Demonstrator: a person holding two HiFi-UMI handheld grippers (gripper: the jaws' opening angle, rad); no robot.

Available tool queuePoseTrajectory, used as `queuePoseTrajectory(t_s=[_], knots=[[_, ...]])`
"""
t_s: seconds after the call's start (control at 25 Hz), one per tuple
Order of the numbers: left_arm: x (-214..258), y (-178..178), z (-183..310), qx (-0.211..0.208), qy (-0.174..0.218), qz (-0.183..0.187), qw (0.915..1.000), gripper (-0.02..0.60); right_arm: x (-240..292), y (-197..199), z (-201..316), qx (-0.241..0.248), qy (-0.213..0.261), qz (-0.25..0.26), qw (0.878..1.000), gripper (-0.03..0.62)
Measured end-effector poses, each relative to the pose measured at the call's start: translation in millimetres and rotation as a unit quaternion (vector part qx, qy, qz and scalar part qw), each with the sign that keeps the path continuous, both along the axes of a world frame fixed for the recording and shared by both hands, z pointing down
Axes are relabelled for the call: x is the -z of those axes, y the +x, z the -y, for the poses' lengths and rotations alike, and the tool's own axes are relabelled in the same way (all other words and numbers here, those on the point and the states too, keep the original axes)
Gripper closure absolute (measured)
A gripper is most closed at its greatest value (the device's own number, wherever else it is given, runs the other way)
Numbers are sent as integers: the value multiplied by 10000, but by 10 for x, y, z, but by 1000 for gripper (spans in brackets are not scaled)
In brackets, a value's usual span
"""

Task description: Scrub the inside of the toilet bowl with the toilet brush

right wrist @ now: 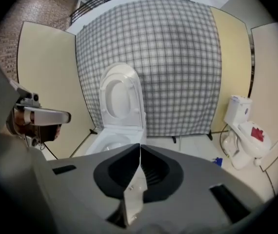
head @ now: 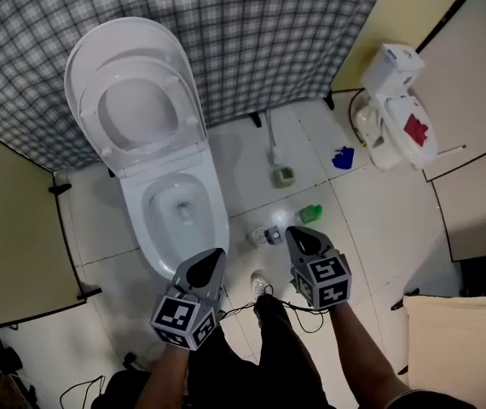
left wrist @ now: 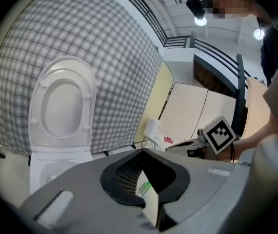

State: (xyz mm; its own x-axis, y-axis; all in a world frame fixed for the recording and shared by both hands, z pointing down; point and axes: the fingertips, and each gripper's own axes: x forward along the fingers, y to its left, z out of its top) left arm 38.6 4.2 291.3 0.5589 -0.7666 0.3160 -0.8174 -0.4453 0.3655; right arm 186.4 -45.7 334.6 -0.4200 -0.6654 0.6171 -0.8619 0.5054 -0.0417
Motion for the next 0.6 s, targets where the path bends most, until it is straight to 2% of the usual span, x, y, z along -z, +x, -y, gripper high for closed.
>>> queuePoseTrajectory(t_s=[0.24, 0.44, 0.48, 0.52, 0.6], knots=[[-893, 125, -125, 26, -570, 195, 9982, 595, -1210, 286, -156, -162, -681, -345, 9970, 572], [-1475, 236, -153, -85, -820, 219, 9964, 595, -2126, 450, -177, -238, -1107, -475, 9924, 563], [-1576, 255, -140, -134, -840, 236, 9961, 595, -2297, 453, -158, -233, -1211, -462, 9913, 543], [-1665, 275, -129, -190, -853, 260, 9958, 595, -2451, 446, -136, -228, -1308, -446, 9901, 454], [-1794, 331, -132, -288, -876, 276, 9954, 595, -2715, 468, -95, -252, -1425, -518, 9881, 417]])
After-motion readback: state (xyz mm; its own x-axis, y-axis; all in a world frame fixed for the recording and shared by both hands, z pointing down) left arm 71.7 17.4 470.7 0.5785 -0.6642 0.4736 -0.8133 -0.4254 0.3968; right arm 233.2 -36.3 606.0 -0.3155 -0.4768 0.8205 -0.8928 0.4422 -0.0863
